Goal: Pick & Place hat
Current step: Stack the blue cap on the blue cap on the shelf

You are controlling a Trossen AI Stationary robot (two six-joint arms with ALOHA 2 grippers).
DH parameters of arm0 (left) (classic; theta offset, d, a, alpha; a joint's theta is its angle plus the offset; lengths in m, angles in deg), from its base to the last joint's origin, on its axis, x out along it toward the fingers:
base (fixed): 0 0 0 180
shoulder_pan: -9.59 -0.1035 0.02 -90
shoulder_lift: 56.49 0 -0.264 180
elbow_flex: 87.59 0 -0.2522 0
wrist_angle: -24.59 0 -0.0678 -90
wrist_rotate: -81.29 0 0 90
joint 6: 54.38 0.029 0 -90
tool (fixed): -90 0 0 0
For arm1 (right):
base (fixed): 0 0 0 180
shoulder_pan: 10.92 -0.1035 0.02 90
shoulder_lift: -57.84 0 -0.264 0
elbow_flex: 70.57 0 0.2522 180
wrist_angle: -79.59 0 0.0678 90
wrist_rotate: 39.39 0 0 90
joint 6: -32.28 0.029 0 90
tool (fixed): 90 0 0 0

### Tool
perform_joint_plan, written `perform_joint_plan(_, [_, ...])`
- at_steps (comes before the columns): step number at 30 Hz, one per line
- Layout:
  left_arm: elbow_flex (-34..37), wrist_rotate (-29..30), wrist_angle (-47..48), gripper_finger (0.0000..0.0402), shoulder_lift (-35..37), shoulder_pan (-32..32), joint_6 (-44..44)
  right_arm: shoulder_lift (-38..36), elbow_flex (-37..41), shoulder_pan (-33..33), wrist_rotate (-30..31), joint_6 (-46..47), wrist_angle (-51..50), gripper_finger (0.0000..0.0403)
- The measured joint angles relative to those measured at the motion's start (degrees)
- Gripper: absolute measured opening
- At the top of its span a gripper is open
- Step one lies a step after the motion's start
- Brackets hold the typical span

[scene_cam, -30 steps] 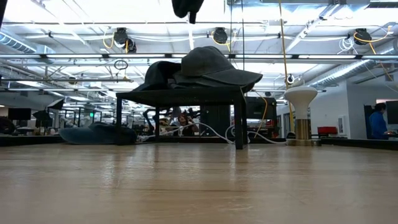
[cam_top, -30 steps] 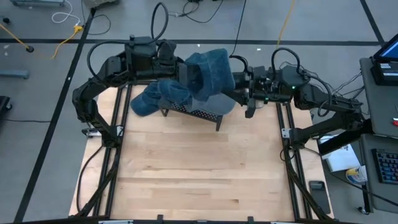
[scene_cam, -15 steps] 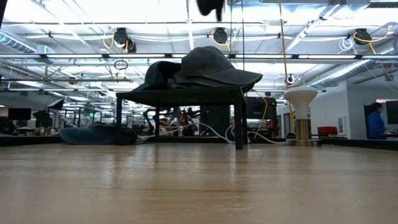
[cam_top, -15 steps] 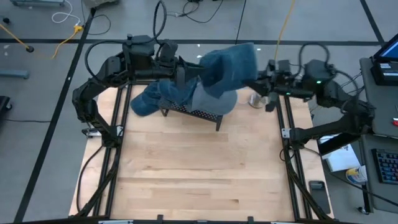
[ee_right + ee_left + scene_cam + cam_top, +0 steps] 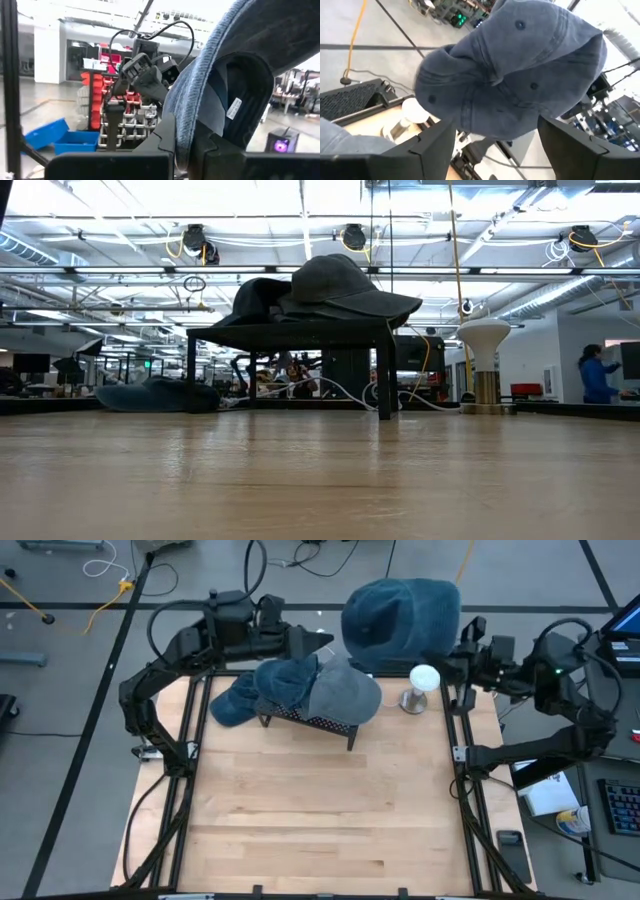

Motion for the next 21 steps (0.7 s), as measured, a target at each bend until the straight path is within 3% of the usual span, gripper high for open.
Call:
perform_joint_plan(6, [2.0,2.3,-2.2,0.0274,0.0,-0.3,0.5,0.1,0.0,0.0,-6.3,-0.7,4.1,0.0005])
perform_joint_plan(12, [5.4,0.3,-10.7,0.0261,-0.1,-0.3,0.1,0.1,0.0,0.0,-10.6,2.6,7.0,0.0005])
perform_joint_plan(21, [7.9,-12.7,-30.1,0.0265,-0.7,-0.2,0.0,1.4,0.0,0.0,-10.6,1.7,6.7,0.0005])
